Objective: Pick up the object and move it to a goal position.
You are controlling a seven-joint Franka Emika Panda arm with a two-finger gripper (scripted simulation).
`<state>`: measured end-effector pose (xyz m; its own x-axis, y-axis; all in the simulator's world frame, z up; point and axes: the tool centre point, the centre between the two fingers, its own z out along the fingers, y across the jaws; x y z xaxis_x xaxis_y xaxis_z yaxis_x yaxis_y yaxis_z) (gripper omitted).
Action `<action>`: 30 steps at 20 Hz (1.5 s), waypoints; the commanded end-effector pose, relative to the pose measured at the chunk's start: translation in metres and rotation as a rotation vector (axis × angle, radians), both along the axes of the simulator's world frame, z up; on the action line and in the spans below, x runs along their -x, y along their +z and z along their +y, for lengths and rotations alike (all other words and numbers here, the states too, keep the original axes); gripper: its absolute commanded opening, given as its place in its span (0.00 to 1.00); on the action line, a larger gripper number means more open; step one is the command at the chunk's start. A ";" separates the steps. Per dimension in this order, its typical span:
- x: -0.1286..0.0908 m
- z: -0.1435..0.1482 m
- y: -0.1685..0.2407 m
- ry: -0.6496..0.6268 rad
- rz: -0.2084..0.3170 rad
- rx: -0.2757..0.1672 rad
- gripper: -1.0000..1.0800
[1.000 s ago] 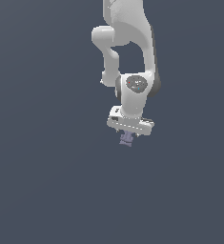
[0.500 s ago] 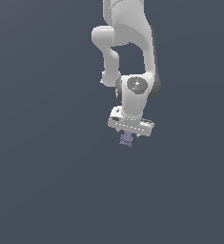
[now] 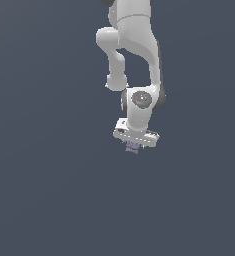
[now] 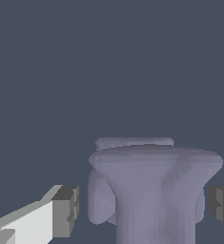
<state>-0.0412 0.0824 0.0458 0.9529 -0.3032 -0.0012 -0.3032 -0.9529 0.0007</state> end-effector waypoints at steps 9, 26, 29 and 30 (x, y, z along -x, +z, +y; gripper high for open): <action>-0.001 0.000 -0.006 0.000 -0.001 0.000 0.00; 0.004 -0.052 -0.001 0.000 -0.003 -0.001 0.00; 0.007 -0.081 0.001 0.000 -0.003 -0.001 0.00; 0.008 -0.092 0.002 -0.001 -0.002 -0.001 0.00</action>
<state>-0.0478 0.0069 0.0466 0.9531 -0.3026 0.0008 -0.3026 -0.9531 -0.0008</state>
